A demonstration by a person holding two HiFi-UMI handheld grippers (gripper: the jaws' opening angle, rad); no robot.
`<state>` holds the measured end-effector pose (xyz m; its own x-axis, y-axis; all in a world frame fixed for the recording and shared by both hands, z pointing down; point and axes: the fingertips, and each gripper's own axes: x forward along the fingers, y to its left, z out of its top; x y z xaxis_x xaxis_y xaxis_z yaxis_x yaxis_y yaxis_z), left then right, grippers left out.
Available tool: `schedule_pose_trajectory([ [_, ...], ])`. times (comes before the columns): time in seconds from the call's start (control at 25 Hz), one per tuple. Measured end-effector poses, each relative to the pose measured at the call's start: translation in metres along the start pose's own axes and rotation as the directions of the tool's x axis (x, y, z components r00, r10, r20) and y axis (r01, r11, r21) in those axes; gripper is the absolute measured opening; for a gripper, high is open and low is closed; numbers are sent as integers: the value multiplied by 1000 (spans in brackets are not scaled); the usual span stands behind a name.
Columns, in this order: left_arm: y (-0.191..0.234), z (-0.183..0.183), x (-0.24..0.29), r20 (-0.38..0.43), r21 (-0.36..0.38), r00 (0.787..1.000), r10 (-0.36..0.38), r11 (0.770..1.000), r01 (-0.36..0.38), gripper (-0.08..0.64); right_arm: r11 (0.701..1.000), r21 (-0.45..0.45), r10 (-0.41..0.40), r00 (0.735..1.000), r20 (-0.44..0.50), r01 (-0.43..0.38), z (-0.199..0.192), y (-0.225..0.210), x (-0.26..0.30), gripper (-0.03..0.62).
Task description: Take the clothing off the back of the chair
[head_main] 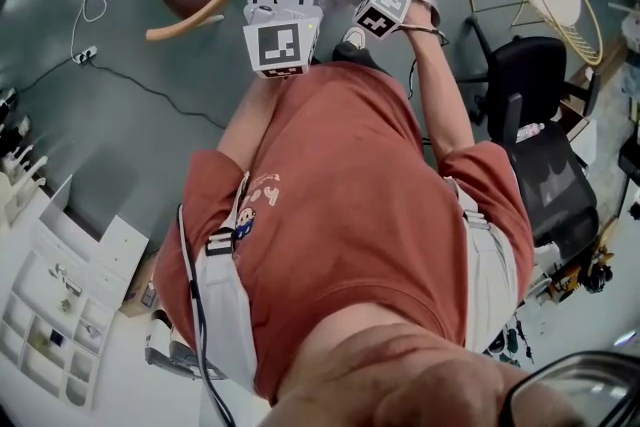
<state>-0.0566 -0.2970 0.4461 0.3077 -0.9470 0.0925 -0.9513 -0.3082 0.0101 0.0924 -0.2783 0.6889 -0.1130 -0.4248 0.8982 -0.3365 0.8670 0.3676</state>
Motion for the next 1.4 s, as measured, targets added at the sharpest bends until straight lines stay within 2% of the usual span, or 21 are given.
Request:
schedule_pose_trajectory([
  [0.24,-3,0,0,2,-8,1000,-8,1000,8,14,990,-128,-60,998,21,62,4,2,5,409],
  [0.36,-7,1,0,4,-8,1000,-15,1000,15,14,981,-175,-78,997,23,81,5,2,-1,302],
  [0.52,-9,1,-1,3,-9,1000,-15,1000,15,14,971,-202,-123,991,47,130,17,-13,-27,230],
  [1.04,-4,6,0,11,-3,1000,-13,1000,13,14,981,-95,-153,977,149,168,10,-3,-56,119],
  [1.12,-1,8,0,12,-1,1000,-12,1000,12,14,987,-50,-141,976,169,151,10,-1,-63,56],
  [1.28,-1,7,3,9,-6,1000,-18,1000,18,14,991,44,-133,970,203,126,11,-1,-66,48],
  [1.4,-4,11,6,18,-5,999,-32,999,32,14,982,145,-154,954,257,120,14,-7,-75,43],
])
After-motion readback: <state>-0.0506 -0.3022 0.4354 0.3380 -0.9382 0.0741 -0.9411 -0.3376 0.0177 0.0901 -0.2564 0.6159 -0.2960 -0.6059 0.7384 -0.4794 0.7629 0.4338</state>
